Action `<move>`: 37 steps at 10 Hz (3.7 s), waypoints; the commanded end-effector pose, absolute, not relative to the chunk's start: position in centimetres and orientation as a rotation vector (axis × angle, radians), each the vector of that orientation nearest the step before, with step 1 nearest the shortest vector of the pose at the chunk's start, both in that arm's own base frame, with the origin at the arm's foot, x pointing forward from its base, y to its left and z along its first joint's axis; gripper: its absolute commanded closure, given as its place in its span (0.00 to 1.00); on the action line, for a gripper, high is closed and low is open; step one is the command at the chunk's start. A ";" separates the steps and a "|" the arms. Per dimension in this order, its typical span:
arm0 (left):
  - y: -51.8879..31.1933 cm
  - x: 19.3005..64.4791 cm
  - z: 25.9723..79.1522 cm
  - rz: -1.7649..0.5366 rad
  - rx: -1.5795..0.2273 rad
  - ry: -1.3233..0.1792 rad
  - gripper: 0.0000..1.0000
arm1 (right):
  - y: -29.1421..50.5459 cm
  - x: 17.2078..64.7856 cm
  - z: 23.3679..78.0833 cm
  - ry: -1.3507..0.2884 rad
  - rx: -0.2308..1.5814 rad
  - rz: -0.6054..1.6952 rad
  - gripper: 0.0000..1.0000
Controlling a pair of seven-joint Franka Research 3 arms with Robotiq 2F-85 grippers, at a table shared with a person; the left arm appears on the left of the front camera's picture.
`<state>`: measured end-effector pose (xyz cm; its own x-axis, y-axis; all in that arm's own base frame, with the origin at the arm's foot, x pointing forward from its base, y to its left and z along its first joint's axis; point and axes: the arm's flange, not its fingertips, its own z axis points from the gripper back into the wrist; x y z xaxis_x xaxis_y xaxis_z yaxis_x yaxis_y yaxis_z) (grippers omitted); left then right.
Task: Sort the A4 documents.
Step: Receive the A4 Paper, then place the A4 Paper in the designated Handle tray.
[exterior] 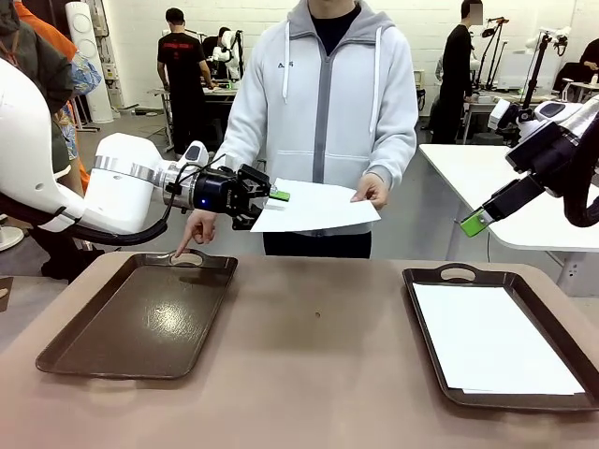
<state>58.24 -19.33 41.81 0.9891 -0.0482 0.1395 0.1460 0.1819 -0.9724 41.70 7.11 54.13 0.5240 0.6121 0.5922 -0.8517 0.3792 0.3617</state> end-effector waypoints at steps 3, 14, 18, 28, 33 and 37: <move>-19.2 58.1 41.4 -0.089 -1.386 -0.137 0.99 | 7.1 41.7 54.1 -0.396 0.707 0.970 0.00; -19.1 58.5 41.4 -0.085 -1.391 -0.113 1.00 | 7.1 41.7 54.1 -0.396 0.707 0.970 0.00; -19.1 58.5 41.4 -0.085 -1.391 -0.113 1.00 | 7.1 41.7 54.1 -0.396 0.707 0.970 0.00; -17.6 56.9 44.3 -0.262 -1.215 -0.118 0.99 | 7.1 41.7 54.1 -0.396 0.707 0.970 0.00; -8.7 54.2 43.9 -0.167 -1.192 -0.080 0.99 | 7.1 41.7 54.1 -0.396 0.707 0.970 0.00; -2.0 53.3 40.6 -0.088 -1.221 -0.113 0.99 | 7.1 41.7 54.1 -0.396 0.707 0.970 0.00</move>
